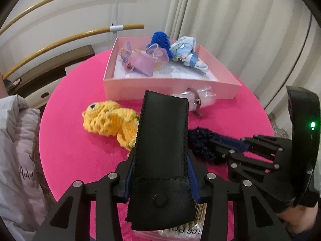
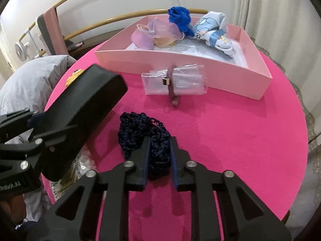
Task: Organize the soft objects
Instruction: 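Carry the black case and navy scrunchie over the pink box with both tools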
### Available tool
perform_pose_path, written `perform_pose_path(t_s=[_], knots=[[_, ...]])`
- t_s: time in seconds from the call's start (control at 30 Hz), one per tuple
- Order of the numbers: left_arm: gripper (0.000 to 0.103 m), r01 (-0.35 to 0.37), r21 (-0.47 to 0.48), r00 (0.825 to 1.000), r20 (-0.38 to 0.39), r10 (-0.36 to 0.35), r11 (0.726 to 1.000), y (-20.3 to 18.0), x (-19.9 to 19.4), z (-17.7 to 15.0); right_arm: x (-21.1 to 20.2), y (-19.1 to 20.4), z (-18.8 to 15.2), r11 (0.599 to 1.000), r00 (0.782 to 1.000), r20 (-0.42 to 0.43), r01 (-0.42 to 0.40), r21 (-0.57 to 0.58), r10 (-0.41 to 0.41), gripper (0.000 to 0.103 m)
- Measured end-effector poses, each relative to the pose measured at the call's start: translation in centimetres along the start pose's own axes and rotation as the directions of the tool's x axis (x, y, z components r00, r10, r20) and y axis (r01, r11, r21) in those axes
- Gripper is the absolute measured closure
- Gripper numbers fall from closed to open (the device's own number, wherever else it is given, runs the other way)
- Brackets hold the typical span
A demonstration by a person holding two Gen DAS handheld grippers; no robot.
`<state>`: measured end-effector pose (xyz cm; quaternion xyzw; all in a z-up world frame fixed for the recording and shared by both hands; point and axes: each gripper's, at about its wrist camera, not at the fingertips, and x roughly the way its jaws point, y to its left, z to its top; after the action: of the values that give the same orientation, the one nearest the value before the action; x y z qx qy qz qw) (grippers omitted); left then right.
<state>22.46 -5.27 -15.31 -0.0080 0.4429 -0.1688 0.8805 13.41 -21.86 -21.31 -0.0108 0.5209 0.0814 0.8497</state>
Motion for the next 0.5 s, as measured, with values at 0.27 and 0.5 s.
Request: perform_pose_path(t_s=[0.27, 0.5], knots=[[0.065, 0.023, 0.029, 0.999, 0.043, -0.024, 0.999, -0.3, -2.1, 0.1, -1.9, -1.7, 0.1, 0.998, 0.999, 0.04, 0.013, 0.053, -0.015, 0.092], [0.065, 0.01, 0.029, 0.995, 0.095, -0.013, 1.0, -0.1, -3.8, 1.0, -3.5, -3.1, 0.5, 0.996, 0.997, 0.07, 0.022, 0.089, -0.028, 0.092]])
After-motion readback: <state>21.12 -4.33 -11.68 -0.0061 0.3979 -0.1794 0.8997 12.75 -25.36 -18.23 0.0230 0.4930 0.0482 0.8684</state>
